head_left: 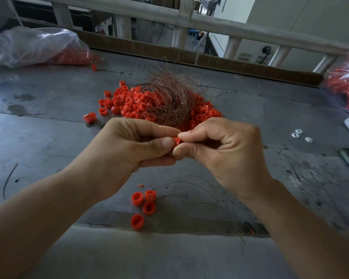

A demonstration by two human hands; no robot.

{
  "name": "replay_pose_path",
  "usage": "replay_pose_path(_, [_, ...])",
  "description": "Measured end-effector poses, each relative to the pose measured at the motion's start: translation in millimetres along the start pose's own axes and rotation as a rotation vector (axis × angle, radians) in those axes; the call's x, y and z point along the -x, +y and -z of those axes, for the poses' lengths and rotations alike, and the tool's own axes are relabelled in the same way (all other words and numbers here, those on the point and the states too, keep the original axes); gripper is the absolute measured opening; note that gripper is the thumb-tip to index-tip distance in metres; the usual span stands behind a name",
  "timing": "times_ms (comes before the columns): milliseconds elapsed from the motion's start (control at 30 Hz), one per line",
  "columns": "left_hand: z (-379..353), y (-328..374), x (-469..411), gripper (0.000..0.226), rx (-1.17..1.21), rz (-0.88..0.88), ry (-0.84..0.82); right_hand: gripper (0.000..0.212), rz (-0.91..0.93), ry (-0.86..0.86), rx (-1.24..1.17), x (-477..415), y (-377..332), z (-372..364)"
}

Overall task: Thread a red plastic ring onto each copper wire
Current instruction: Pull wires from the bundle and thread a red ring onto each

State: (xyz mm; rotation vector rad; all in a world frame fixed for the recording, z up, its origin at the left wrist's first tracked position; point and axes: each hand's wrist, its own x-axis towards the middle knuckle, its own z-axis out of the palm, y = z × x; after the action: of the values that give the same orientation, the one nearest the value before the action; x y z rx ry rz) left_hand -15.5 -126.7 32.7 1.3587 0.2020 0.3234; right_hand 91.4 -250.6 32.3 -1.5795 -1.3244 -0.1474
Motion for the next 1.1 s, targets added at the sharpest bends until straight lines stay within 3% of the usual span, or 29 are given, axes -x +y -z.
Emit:
replay_pose_path(133, [3.8,1.2,-0.1,0.024,-0.006,0.022,-0.055,0.026,-0.084,-0.080,-0.084,0.1,-2.1,2.3])
replay_pose_path(233, [6.3,0.7,0.7,0.031,0.006,0.024,-0.097,0.036,-0.050,-0.196,-0.001,-3.1,-2.0,4.9])
replay_pose_path(333, [8.1,-1.5,-0.7,0.042,0.015,0.026,-0.104,0.024,-0.006,-0.280,0.097,-3.9,-3.5,6.5])
replay_pose_path(467, [5.7,-3.0,0.5,0.055,-0.039,-0.065,-0.145,0.017,0.017,-0.261,0.181,-3.4,-5.2,4.9])
replay_pose_path(600, [-0.9,-7.5,5.2,0.059,-0.365,-0.245,-0.057,0.015,0.029,-0.265,0.217,-0.5,-10.6,3.6])
replay_pose_path(800, [-1.4,-7.5,7.7,0.074,-0.344,-0.278,-0.097,0.010,0.027,-0.265,0.221,0.6,-10.2,-0.6])
replay_pose_path(1100, [-3.3,-4.7,11.5,0.069,-0.300,-0.301,-0.118,0.005,0.061,-0.257,0.164,0.3,-12.8,1.0])
